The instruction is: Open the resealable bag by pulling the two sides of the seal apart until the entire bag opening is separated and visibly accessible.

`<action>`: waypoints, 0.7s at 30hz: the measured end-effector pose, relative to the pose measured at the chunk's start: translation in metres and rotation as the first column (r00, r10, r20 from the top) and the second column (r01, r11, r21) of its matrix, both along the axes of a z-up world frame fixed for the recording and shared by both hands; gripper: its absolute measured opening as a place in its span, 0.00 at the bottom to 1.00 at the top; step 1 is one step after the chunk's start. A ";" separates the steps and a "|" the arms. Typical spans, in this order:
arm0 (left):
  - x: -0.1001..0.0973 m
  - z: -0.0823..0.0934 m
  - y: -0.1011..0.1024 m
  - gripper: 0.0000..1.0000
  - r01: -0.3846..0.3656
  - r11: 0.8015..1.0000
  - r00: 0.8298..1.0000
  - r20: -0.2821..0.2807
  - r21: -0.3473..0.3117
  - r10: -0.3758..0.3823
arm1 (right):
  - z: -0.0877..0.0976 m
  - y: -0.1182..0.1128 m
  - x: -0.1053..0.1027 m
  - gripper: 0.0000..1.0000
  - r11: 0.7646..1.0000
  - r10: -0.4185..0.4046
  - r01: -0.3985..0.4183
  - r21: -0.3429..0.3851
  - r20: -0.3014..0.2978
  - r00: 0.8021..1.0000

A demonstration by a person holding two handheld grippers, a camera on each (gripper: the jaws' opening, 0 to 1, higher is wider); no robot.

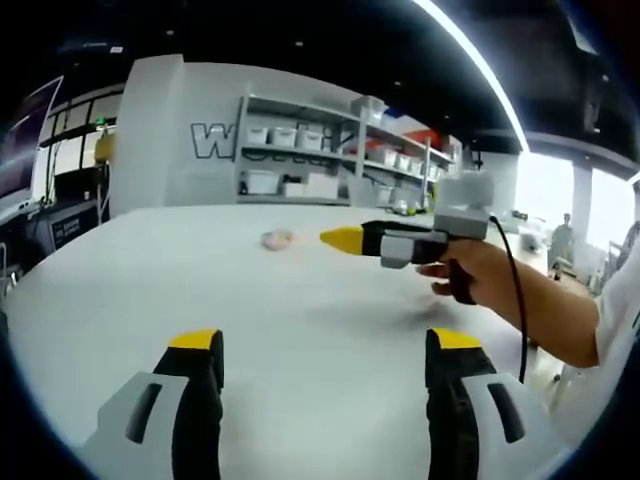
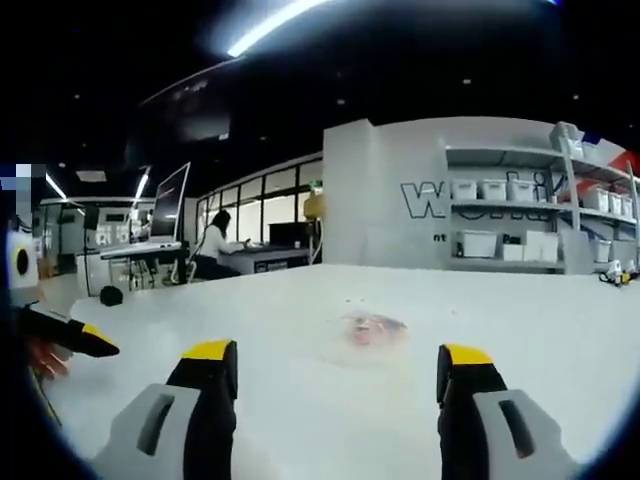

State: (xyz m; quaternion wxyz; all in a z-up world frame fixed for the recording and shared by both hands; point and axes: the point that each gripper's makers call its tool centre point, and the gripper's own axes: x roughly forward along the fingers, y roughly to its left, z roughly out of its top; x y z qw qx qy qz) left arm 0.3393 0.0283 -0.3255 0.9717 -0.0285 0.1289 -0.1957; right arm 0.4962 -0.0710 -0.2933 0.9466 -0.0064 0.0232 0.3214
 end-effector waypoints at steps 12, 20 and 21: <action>0.001 0.000 0.002 0.82 -0.008 1.000 1.000 0.003 -0.007 0.008 | 0.006 0.001 -0.012 0.81 1.000 0.009 -0.009 0.014 0.019 1.000; 0.002 0.001 0.001 0.81 -0.011 1.000 1.000 0.011 -0.011 0.011 | 0.008 -0.006 -0.022 0.80 1.000 -0.001 0.000 0.018 0.032 0.999; 0.002 0.001 0.001 0.81 -0.012 1.000 1.000 0.013 -0.011 0.012 | 0.008 -0.007 -0.024 0.79 1.000 -0.003 0.002 0.020 0.033 0.999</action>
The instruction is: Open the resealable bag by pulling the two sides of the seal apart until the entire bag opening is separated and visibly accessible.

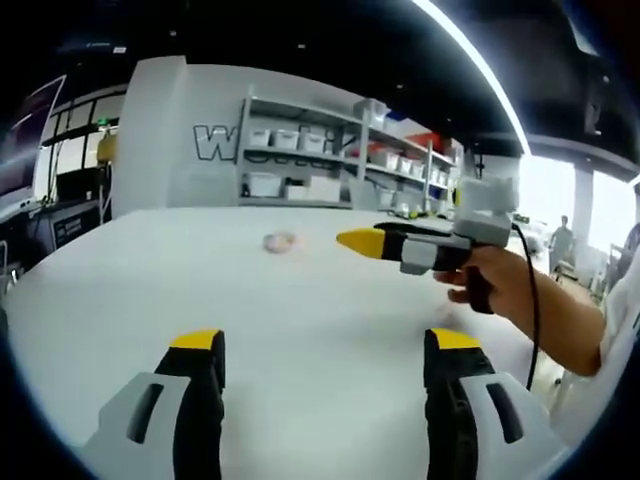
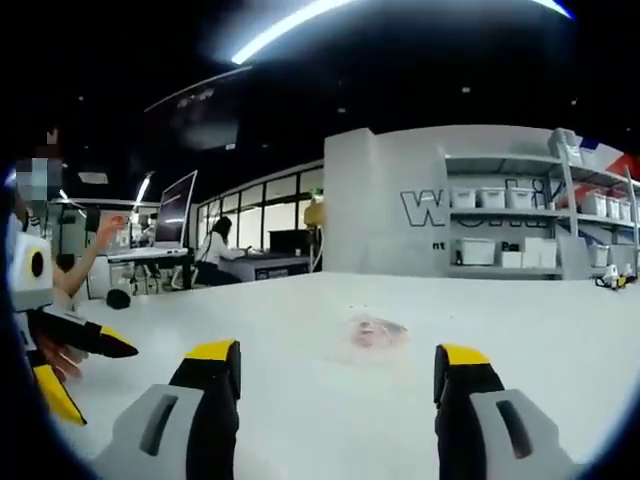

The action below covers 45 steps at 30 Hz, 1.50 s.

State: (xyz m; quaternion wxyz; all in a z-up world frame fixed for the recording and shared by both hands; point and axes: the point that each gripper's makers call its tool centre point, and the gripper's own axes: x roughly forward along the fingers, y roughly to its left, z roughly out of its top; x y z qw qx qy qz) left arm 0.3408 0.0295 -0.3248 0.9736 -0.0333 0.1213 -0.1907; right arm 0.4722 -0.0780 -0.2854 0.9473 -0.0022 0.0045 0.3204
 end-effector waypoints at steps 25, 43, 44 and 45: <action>0.007 0.014 0.020 0.92 -0.174 0.984 0.971 0.168 0.022 0.168 | -0.014 -0.051 -0.059 0.79 0.996 -0.086 0.087 -0.012 0.037 0.996; 0.008 0.017 0.040 1.00 -0.280 0.959 0.944 0.193 0.036 0.269 | -0.018 -0.074 -0.064 0.99 0.973 -0.212 0.217 -0.075 0.071 0.975; 0.008 0.018 0.042 1.00 -0.284 0.958 0.942 0.198 0.034 0.272 | -0.015 -0.075 -0.063 0.99 0.973 -0.216 0.222 -0.070 0.084 0.973; 0.007 0.019 0.043 1.00 -0.286 0.958 0.940 0.201 0.030 0.274 | -0.013 -0.076 -0.061 0.99 0.972 -0.219 0.225 -0.067 0.089 0.972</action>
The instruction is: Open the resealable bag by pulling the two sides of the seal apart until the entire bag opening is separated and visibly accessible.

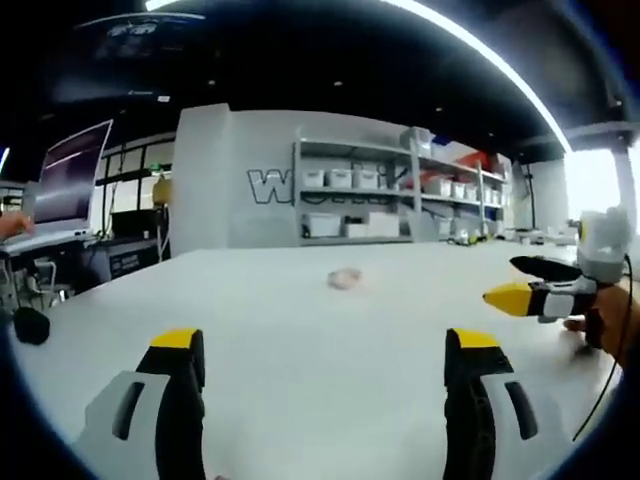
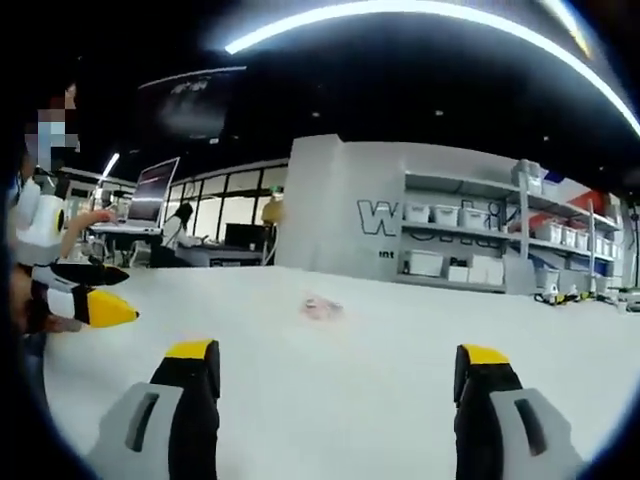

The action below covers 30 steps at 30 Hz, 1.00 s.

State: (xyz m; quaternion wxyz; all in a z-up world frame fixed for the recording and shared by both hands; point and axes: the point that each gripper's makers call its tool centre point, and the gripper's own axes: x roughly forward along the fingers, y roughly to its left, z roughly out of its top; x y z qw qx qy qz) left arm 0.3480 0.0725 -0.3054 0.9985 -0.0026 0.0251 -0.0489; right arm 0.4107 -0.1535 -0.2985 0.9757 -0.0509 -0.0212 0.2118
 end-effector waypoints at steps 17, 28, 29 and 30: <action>0.005 0.003 0.003 0.99 0.012 1.000 1.000 -0.005 -0.007 -0.012 | 0.008 -0.009 0.008 0.94 0.999 -0.010 0.010 -0.036 -0.004 1.000; 0.010 0.001 0.001 0.98 0.028 0.999 0.999 -0.039 0.019 -0.028 | 0.013 -0.023 0.013 0.98 0.994 -0.060 0.057 -0.097 -0.025 0.998; 0.010 0.001 0.001 0.98 0.029 0.999 0.999 -0.044 0.019 -0.028 | 0.013 -0.023 0.013 0.98 0.994 -0.057 0.054 -0.095 -0.029 0.998; 0.010 0.000 0.001 0.98 0.029 0.999 0.998 -0.047 0.019 -0.028 | 0.012 -0.022 0.013 0.98 0.994 -0.055 0.051 -0.096 -0.035 0.998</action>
